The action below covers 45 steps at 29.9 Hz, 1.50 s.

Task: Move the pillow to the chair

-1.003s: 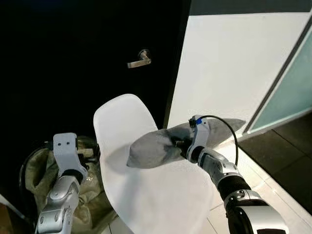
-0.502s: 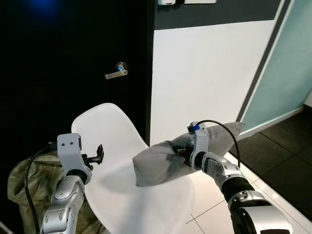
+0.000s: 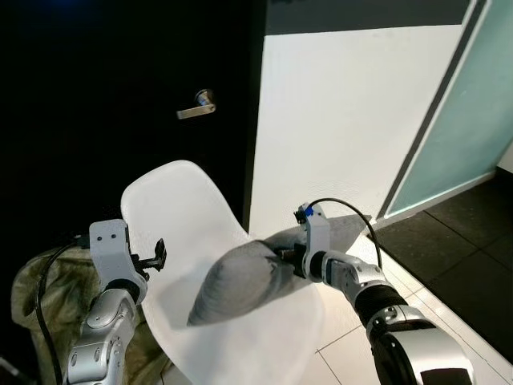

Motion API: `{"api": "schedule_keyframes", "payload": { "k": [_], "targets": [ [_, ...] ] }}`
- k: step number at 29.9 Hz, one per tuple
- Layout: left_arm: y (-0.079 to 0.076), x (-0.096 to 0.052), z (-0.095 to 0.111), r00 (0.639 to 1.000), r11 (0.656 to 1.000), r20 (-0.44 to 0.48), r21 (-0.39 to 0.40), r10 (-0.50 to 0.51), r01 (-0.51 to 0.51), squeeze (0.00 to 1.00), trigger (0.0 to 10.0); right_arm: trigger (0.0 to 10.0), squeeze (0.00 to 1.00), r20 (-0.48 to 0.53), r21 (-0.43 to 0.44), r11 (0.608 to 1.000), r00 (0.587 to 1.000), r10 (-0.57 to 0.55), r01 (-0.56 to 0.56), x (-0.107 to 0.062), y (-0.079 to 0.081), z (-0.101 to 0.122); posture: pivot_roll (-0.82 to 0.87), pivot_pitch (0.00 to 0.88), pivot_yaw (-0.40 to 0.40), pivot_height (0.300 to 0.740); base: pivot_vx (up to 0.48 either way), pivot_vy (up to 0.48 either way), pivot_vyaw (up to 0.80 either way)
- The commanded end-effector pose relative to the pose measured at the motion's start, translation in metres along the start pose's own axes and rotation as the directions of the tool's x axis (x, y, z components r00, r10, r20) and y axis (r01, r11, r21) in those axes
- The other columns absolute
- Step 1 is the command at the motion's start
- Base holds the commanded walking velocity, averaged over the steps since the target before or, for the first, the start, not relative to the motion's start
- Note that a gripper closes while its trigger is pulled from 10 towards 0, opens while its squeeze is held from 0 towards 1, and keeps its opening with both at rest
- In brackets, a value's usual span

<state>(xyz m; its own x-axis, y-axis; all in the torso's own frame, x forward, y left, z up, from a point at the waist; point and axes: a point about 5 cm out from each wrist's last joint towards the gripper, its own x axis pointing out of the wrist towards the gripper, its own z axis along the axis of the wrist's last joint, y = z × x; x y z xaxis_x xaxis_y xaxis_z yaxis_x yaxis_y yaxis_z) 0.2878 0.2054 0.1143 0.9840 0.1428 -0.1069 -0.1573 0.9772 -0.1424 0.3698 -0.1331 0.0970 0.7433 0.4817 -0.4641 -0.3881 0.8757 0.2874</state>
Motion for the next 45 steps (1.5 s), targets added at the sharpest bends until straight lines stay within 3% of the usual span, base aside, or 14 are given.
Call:
{"api": "schedule_keyframes", "payload": {
  "k": [1,11,24,27,29,34,36,39,45],
  "targets": [
    [0.0,-0.002,0.0,1.0,1.0,-0.011,-0.008,0.001,-0.001,0.0,10.0,10.0,0.0,0.021,-0.017,1.0,1.0,-0.019,0.019,-0.002,-0.003,0.011,-0.1,0.024,-0.059,0.67,0.0,0.0,0.0],
    [0.0,-0.004,0.0,1.0,1.0,-0.02,-0.006,-0.007,0.006,0.0,10.0,10.0,0.0,-0.092,-0.028,0.996,0.992,-0.083,0.081,-0.005,-0.013,-0.009,-0.1,0.038,-0.06,0.64,0.0,0.0,0.0],
    [0.001,-0.006,0.002,1.0,1.0,-0.024,0.005,-0.005,0.005,0.0,10.0,10.0,0.0,-0.176,-0.021,0.993,0.977,-0.121,0.119,-0.011,-0.023,-0.019,-0.09,0.049,-0.059,0.605,0.0,0.0,0.0],
    [0.002,-0.008,0.003,1.0,1.0,-0.027,0.01,-0.004,0.004,0.0,10.0,10.0,0.0,-0.234,0.008,0.99,0.963,-0.137,0.143,-0.014,-0.028,-0.03,-0.08,0.05,-0.058,0.595,0.0,0.0,0.0],
    [0.004,-0.009,0.003,1.0,1.0,-0.03,0.017,-0.004,0.004,0.0,10.0,10.0,0.0,-0.281,0.088,0.983,0.951,-0.128,0.158,-0.018,-0.031,-0.041,-0.08,0.051,-0.055,0.585,0.0,0.0,0.0],
    [0.004,-0.009,0.004,0.999,1.0,-0.031,0.02,-0.005,0.006,0.0,10.0,10.0,0.0,-0.304,0.137,0.978,0.946,-0.111,0.158,-0.02,-0.032,-0.048,-0.08,0.052,-0.052,0.575,0.0,0.0,0.0],
    [0.003,-0.009,0.005,0.999,1.0,-0.032,0.023,-0.008,0.009,0.0,10.0,10.0,0.0,-0.313,0.187,0.977,0.949,-0.038,0.1,-0.018,-0.025,-0.049,-0.08,0.055,-0.048,0.565,0.0,0.0,0.0],
    [0.002,-0.008,0.007,0.999,1.0,-0.033,0.026,-0.012,0.013,0.0,10.0,10.0,0.0,-0.34,0.187,0.982,0.937,0.076,-0.012,-0.015,-0.013,-0.049,-0.07,0.058,-0.048,0.551,0.0,0.0,0.0],
    [0.002,-0.009,0.008,0.999,1.0,-0.034,0.026,-0.012,0.013,0.0,10.0,10.0,0.0,-0.336,0.169,0.983,0.933,0.127,-0.073,-0.012,-0.006,-0.042,-0.07,0.061,-0.046,0.546,0.0,0.0,0.0]
  ]
}}
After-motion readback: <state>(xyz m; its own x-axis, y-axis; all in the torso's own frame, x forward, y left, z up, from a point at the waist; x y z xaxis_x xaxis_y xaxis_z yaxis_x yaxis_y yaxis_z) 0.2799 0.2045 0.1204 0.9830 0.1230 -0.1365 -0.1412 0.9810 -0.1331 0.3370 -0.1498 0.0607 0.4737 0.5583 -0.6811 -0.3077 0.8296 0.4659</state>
